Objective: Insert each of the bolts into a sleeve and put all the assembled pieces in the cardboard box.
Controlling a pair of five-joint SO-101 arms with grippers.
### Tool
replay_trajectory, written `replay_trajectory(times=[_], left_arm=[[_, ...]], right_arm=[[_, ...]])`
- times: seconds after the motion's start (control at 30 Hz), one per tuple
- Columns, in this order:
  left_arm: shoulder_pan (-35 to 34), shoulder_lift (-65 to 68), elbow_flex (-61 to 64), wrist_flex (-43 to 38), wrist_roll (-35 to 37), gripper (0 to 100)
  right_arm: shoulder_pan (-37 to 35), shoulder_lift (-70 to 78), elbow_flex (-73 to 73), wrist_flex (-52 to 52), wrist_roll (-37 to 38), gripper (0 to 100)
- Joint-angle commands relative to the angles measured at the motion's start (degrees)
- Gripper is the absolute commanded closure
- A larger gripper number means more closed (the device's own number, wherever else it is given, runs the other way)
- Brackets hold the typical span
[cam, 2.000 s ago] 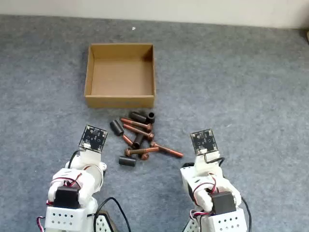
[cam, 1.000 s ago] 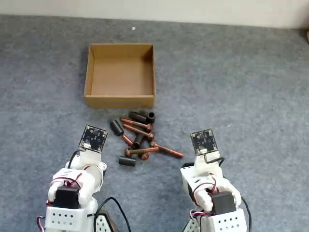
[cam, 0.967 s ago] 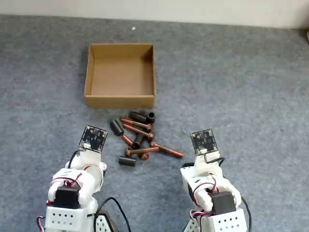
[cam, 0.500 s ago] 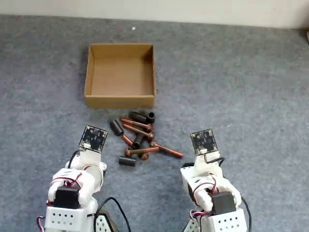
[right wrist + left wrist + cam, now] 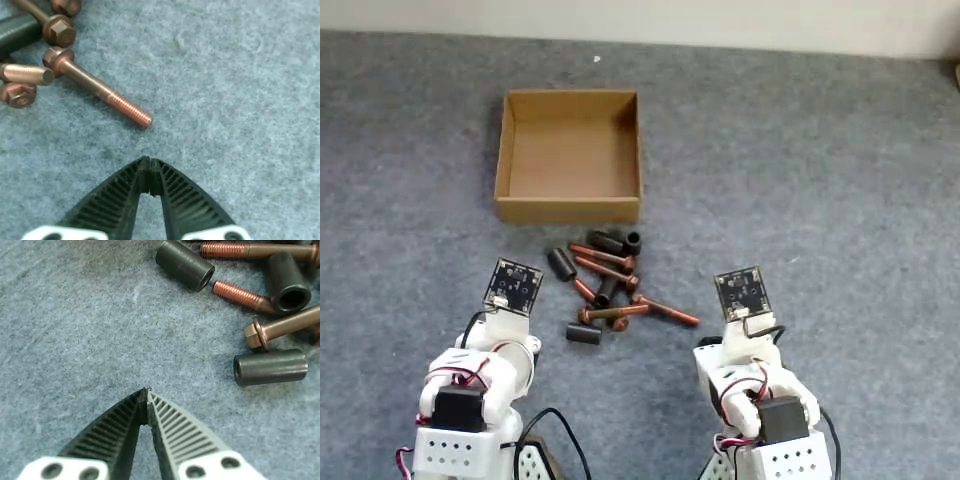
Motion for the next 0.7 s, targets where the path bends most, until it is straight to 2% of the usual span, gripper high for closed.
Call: replay_trajectory(times=[0.0, 0.13, 0.23, 0.3, 0.4, 0.47, 0.57, 0.67], left_arm=[[-0.13, -0.22, 1.10, 0.26, -0.44, 99], [-0.75, -0.48, 0.13, -0.26, -0.62, 99], [-4.88, -0.48, -2.59, -0.26, -0.62, 99], [-7.78, -0.48, -3.74, -0.44, -0.62, 99], [-9.54, -0.48, -4.00, -4.92, -0.62, 99], [-10.42, -0.48, -3.38, -7.03, -0.62, 99], [-10.42, -0.48, -3.74, -7.47, -0.70, 99], [-11.03, -0.48, -3.91, -7.21, -3.43, 99]], right_arm=[[0.40, 0.22, 8.04, 0.31, -0.18, 99.2], [0.66, 0.22, 8.04, 0.75, -0.18, 99.2], [2.24, 0.22, 8.04, 1.19, -0.18, 99.2], [5.05, 0.13, 7.78, 1.01, -0.09, 99.2], [11.47, 0.13, 4.35, -3.21, 0.18, 98.9], [13.58, 0.13, 3.12, -7.78, 4.13, 98.8], [15.96, 0.13, 2.59, -11.74, 14.24, 98.8], [16.57, 0.22, 2.33, -11.82, 18.64, 98.8]])
